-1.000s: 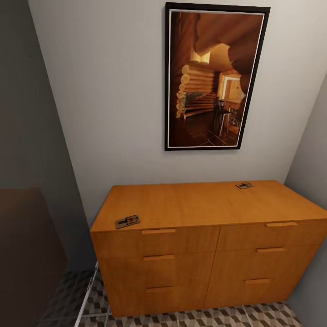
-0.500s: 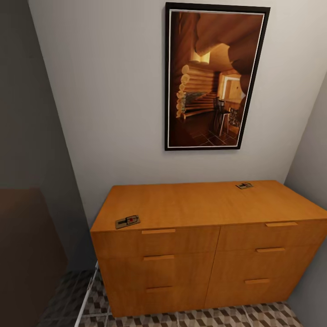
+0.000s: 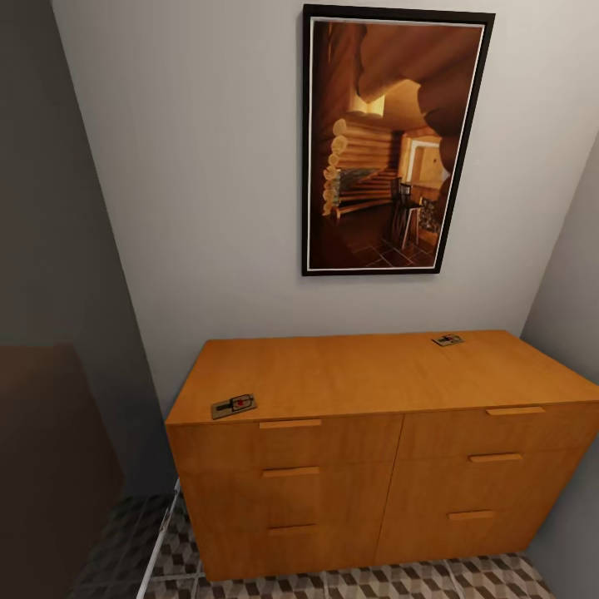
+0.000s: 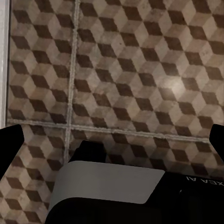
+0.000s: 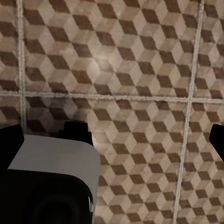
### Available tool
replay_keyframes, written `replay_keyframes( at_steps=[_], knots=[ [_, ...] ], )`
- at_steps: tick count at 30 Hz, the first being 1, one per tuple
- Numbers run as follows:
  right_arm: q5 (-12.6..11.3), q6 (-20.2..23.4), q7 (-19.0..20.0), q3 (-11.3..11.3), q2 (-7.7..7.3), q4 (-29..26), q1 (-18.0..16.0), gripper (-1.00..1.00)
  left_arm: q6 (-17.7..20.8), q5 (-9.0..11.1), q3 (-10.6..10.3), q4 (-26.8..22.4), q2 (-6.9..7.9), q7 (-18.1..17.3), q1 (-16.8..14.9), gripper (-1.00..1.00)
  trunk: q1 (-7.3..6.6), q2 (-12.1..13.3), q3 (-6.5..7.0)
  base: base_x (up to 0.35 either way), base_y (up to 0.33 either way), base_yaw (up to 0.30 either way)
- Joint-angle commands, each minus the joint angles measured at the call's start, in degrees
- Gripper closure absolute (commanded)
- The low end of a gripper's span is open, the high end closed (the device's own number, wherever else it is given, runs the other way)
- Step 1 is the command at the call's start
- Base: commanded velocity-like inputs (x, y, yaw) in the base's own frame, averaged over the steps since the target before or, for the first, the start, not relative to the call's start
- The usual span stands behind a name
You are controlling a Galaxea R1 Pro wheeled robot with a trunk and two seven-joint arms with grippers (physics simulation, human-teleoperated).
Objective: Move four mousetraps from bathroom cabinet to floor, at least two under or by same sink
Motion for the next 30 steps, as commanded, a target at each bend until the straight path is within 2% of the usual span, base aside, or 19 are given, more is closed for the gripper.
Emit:
replay_keyframes(
  at_steps=[1, 12, 21, 30],
  knots=[
    [0.50, -0.26, -0.24, -0.09, 0.00, 0.20, -0.08, -1.00, -0.18, 0.48, -0.49, 0.05, -0.03, 0.15, -0.03, -1.00, 0.00, -0.03, -0.06, 0.000, 0.000, 0.000],
    [0.51, -0.18, -0.30, -0.10, 0.01, 0.28, -0.10, -1.00, -0.18, 0.48, -0.49, 0.06, -0.01, 0.02, -0.02, -1.00, 0.00, -0.03, -0.06, -0.008, 0.000, 0.000],
    [0.52, -0.18, -0.33, -0.06, 0.09, 0.28, -0.10, -1.00, -0.21, 0.48, -0.49, 0.07, -0.05, 0.19, 0.00, -1.00, 0.00, -0.03, -0.06, -0.174, 0.000, 0.000],
    [0.59, -0.17, -0.31, -0.03, 0.17, 0.28, -0.10, -1.00, -0.47, 0.48, -0.49, 0.07, -0.01, 0.14, -0.01, -1.00, 0.00, -0.03, -0.06, -0.050, 0.000, 0.000]
  ],
)
